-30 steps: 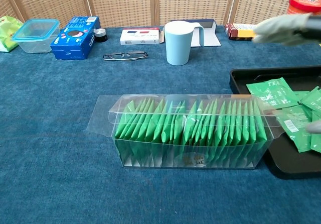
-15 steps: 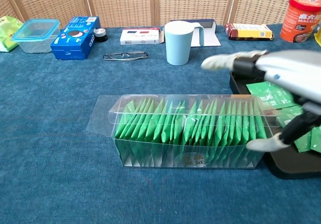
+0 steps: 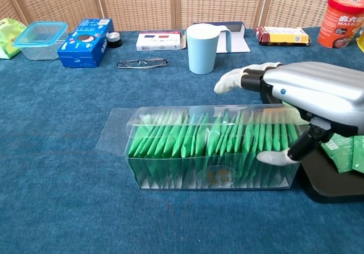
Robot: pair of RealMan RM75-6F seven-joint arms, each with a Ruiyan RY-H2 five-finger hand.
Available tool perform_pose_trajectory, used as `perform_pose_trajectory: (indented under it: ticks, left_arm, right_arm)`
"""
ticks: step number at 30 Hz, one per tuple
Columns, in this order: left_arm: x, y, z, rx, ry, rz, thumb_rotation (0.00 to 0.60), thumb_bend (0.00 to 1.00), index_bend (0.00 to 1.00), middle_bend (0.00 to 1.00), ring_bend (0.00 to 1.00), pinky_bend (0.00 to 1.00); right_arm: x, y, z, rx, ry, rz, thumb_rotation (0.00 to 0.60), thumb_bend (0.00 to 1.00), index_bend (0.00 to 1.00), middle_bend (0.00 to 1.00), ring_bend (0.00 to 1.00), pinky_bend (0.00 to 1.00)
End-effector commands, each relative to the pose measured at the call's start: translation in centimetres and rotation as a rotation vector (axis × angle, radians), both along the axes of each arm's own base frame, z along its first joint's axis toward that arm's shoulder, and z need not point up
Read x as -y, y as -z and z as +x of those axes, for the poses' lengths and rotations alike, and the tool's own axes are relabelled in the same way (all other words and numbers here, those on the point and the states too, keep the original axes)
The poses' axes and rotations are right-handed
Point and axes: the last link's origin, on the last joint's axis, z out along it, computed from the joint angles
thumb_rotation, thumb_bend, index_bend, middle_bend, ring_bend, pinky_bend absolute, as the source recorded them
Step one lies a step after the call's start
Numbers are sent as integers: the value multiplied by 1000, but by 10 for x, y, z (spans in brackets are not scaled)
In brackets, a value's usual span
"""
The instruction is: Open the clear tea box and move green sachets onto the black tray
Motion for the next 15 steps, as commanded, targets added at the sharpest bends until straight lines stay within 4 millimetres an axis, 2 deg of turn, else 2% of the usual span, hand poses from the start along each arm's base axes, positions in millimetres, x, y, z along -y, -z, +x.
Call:
perform_pose_trajectory:
  ticks: [1,5,15]
  left_arm:
    - [0,1,-1,2,-2,-3,600,223,45,63,0,236]
    - [-1,1,-2,3,-4,-2,600,223,45,63,0,236]
    - [-2,3,-4,6,-5,-6,600,223,46,63,0,236]
  right_arm:
    - [4,0,2,-17,-2,10,600,283,144,0,0,8]
    - [8,-2,4,-20,2,16,600,315,146,0,0,8]
    - [10,-13,9,-23,16,64,600,317,138,0,0,13]
